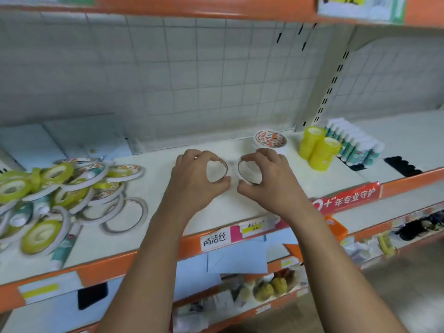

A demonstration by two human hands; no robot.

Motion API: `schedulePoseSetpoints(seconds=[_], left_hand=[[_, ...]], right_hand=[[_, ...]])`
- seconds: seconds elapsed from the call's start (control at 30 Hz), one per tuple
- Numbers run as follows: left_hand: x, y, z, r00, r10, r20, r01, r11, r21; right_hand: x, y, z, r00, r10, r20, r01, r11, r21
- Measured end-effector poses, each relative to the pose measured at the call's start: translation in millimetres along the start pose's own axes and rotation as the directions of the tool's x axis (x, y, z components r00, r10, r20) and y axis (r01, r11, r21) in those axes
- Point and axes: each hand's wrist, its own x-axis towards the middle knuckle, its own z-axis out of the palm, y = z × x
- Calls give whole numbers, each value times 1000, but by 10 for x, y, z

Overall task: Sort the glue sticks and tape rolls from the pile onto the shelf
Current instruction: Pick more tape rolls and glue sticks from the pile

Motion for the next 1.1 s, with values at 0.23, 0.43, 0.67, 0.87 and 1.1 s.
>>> schedulePoseSetpoints(seconds=[0.23, 0.43, 0.67, 0.87, 1.1], left_hand=[[567, 328, 277, 998, -40, -56, 40, 999, 0], [696, 431, 427, 985, -108, -134, 107, 994, -19], [869, 597, 541, 983, -80, -168, 75, 996, -38], [1089, 863, 737, 995, -7, -99, 3, 999, -33], [1252, 1025, 1049, 1000, -8, 22, 8, 1000, -18]], right_hand=[[691, 565, -280, 991, -137, -4, 137, 989, 61], [1118, 817, -294, 970, -203, 131, 195, 978, 71], [1180, 1024, -240, 946, -228, 230, 204, 971, 121], [1157, 1294, -407, 947, -176, 270, 143, 980, 138], [1102, 1605, -454, 953, -132, 272, 71, 973, 221]])
